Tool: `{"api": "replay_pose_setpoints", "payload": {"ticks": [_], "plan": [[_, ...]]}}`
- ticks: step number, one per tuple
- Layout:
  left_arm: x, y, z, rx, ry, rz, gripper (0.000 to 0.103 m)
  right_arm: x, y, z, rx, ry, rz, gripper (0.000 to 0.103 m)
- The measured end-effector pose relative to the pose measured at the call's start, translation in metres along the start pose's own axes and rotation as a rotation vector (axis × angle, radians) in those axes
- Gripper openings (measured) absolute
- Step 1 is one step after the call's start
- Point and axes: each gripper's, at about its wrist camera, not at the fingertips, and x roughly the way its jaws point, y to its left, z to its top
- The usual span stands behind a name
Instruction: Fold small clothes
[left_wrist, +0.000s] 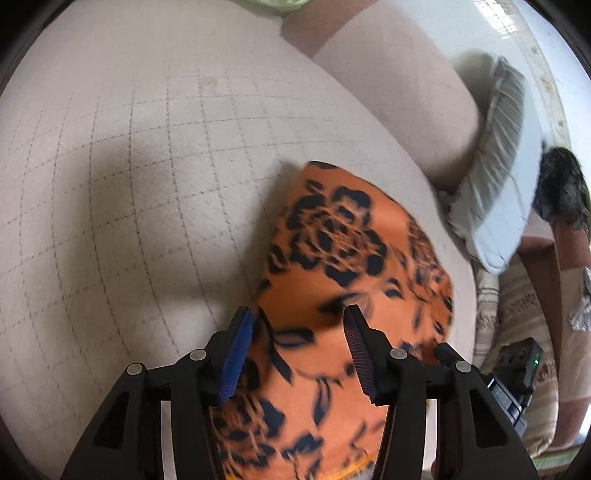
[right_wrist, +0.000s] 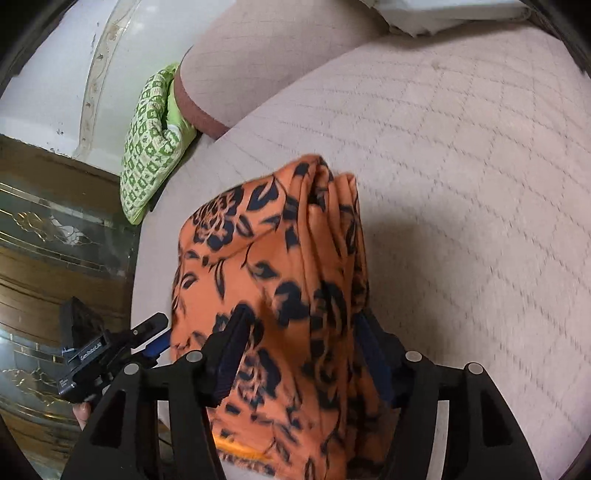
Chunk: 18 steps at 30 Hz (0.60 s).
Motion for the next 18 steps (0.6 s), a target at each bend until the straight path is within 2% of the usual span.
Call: {"api": "replay_pose_setpoints", "payload": {"ticks": [1, 2, 4, 6, 10, 13, 16, 18], "plan": [[0.007, 0.001, 0.000, -0.003, 0.012, 0.001, 0.047, 0.006, -0.002, 0.002, 0.000, 0.011, -0.022, 0.054], [0.012, 0.004, 0.000, -0.012, 0.025, -0.014, 0.040, 0.010, -0.006, 0.002, 0.005, 0.020, -0.034, 0.044], [0.013, 0.004, -0.001, -0.028, 0.028, -0.016, 0.036, 0.015, -0.015, 0.001, 0.051, 0.045, 0.020, 0.032], [0.010, 0.002, -0.001, -0.016, 0.026, -0.016, 0.024, 0.012, -0.014, 0.001, 0.054, 0.055, 0.012, 0.018], [0.004, -0.007, -0.002, 0.037, 0.005, -0.017, 0.022, 0.001, 0.004, 0.001, -0.026, 0.038, -0.040, 0.014], [0.018, 0.002, 0.000, 0.018, 0.035, 0.028, 0.024, 0.018, -0.007, 0.001, 0.016, 0.073, -0.051, 0.014], [0.013, -0.007, -0.001, 0.047, 0.022, 0.036, 0.026, 0.014, 0.000, 0.001, -0.019, 0.070, -0.059, 0.019], [0.005, -0.016, -0.006, 0.079, 0.006, 0.066, 0.028, 0.007, 0.003, -0.001, -0.021, 0.060, -0.069, 0.023]]}}
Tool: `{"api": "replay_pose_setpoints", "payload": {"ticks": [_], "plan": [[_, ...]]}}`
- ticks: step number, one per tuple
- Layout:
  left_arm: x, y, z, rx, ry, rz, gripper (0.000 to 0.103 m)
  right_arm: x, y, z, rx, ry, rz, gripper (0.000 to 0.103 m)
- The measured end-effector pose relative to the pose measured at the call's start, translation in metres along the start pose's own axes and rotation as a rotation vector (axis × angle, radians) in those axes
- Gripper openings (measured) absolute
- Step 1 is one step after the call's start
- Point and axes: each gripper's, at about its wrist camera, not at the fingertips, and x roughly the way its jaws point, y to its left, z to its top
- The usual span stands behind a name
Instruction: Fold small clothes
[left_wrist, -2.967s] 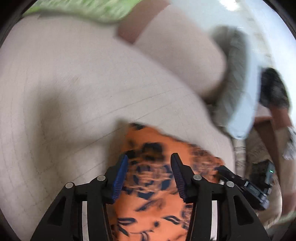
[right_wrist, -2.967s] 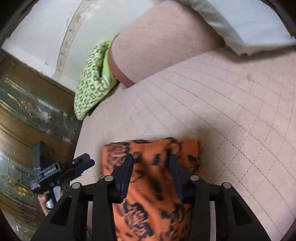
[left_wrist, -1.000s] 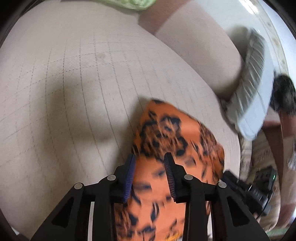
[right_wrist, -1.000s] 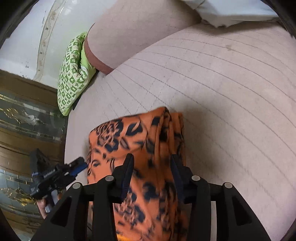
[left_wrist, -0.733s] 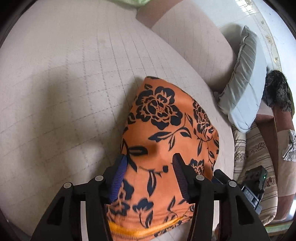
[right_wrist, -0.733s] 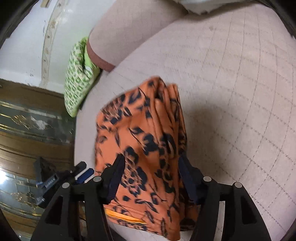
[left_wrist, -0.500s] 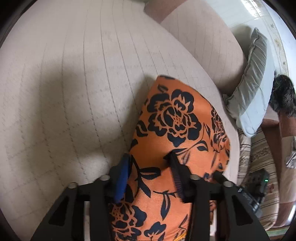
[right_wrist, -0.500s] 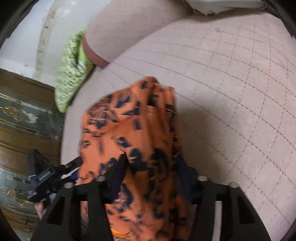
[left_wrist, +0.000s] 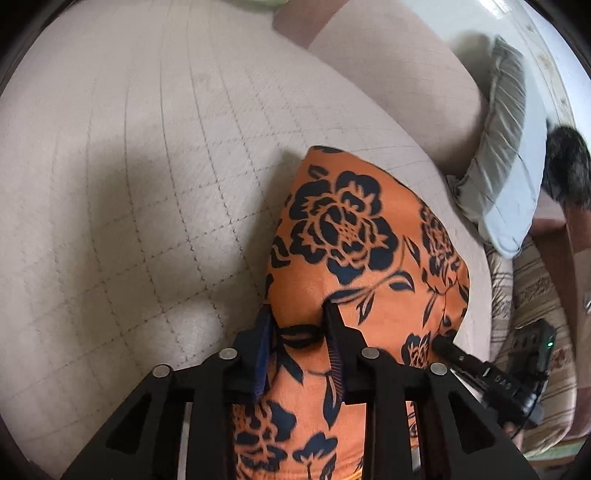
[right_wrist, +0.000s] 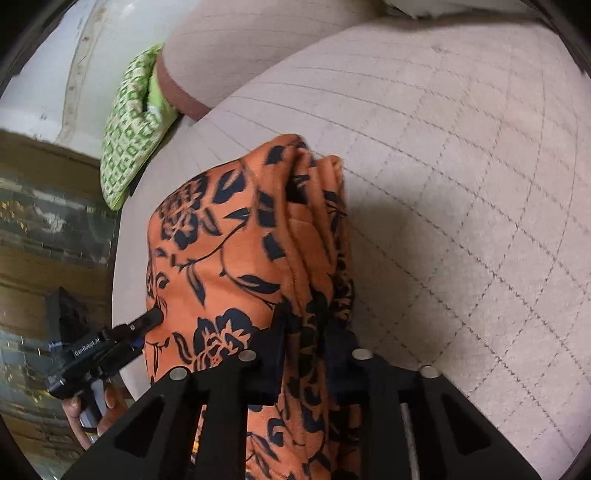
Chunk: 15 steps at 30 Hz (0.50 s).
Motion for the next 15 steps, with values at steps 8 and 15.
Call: {"api": "replay_pose_setpoints", "payload": {"ticks": [8, 15], "plan": [[-0.040, 0.024, -0.061, -0.057, -0.011, -0.060, 0.031, -0.027, -0.011, -0.045, 0.058, -0.015, 0.076, 0.046], [-0.038, 0.039, -0.091, -0.076, -0.008, -0.065, 0.013, -0.027, -0.022, -0.086, 0.067, -0.020, 0.001, 0.011]]}}
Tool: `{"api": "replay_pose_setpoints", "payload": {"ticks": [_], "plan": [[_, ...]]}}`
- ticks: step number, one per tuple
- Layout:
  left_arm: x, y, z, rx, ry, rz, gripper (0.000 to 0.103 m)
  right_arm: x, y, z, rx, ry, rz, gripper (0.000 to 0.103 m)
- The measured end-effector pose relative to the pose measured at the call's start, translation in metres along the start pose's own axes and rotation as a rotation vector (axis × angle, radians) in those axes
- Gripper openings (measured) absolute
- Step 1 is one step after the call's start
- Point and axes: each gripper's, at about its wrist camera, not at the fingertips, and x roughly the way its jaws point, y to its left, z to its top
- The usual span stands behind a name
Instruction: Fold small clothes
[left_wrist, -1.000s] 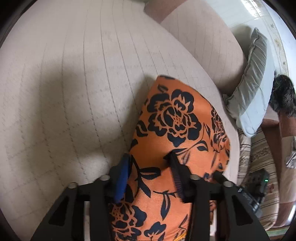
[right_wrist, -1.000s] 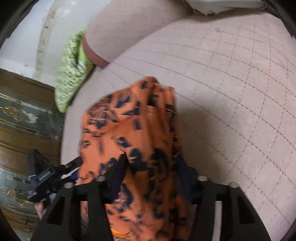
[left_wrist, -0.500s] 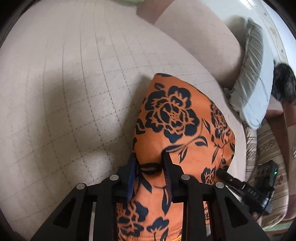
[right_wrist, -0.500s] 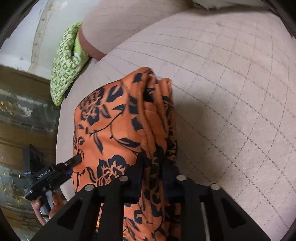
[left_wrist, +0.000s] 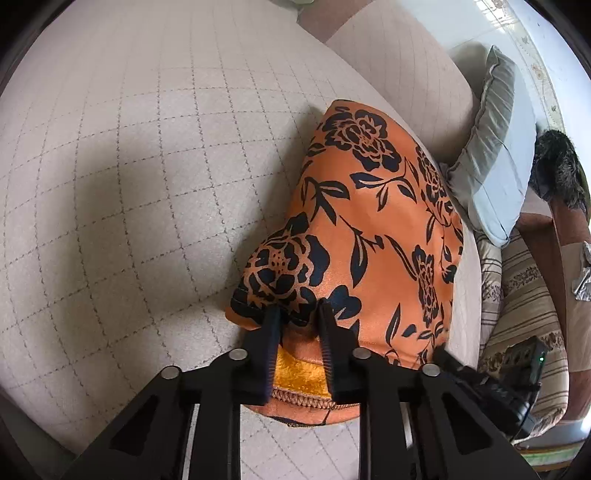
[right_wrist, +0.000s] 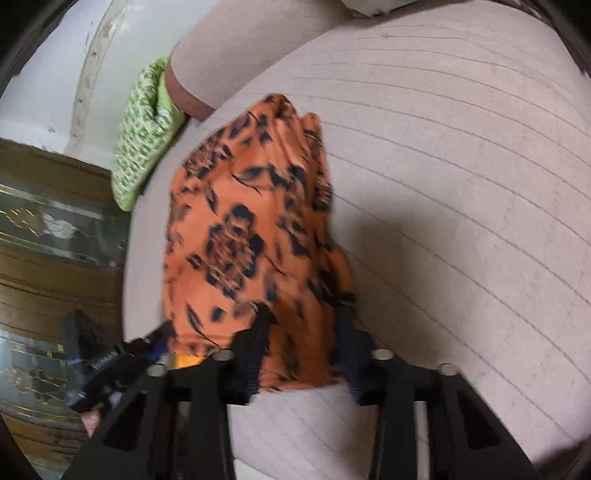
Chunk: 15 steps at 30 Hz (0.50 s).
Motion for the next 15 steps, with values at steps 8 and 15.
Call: {"api": "replay_pose_setpoints", "payload": {"ticks": [8, 15], "plan": [[0.001, 0.000, -0.013, 0.059, -0.013, 0.051, 0.006, 0.008, -0.011, -0.008, -0.001, -0.013, -0.073, 0.007], [-0.013, -0.004, -0.032, 0.100, -0.032, 0.058, 0.025, -0.003, -0.002, -0.020, -0.054, -0.049, -0.081, 0.031]]}}
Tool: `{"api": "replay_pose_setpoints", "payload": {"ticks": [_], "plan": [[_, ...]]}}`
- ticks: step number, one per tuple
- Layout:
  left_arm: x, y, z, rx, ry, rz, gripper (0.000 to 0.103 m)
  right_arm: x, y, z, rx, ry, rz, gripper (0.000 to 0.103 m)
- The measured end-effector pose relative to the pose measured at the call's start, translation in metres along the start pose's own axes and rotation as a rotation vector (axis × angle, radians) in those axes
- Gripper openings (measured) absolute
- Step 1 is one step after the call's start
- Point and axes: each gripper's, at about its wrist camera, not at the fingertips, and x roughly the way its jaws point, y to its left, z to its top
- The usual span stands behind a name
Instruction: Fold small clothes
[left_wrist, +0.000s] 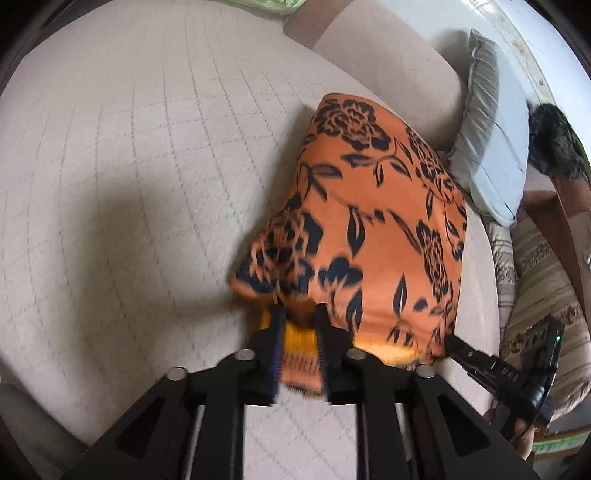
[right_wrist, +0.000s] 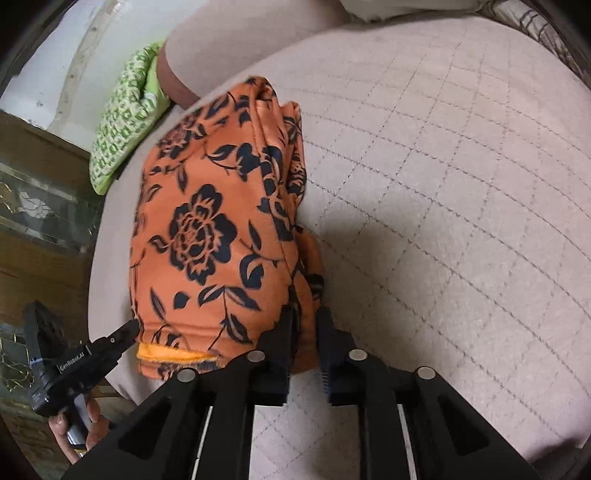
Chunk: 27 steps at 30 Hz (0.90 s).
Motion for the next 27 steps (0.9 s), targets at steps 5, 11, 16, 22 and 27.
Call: {"api": "replay_pose_setpoints", "payload": {"ticks": [5, 11, 16, 22, 27], "plan": [[0.005, 0.007, -0.010, -0.010, 0.018, -0.008, 0.027, 0.007, -0.005, -0.010, 0.031, 0.028, 0.049, 0.040], [0.008, 0.013, -0.010, -0.019, 0.010, 0.064, 0.005, 0.009, -0.016, -0.013, 0.036, 0.032, 0.038, 0.013], [0.000, 0.005, -0.017, 0.029, -0.023, 0.097, 0.006, 0.008, -0.018, -0.016, 0.040, 0.034, 0.043, 0.018], [-0.029, -0.016, -0.048, 0.119, -0.095, 0.149, 0.014, -0.017, 0.007, -0.041, -0.052, -0.054, -0.029, 0.034], [-0.077, -0.055, -0.086, 0.283, -0.319, 0.235, 0.058, -0.051, 0.023, -0.068, -0.117, -0.168, -0.004, 0.047]]}}
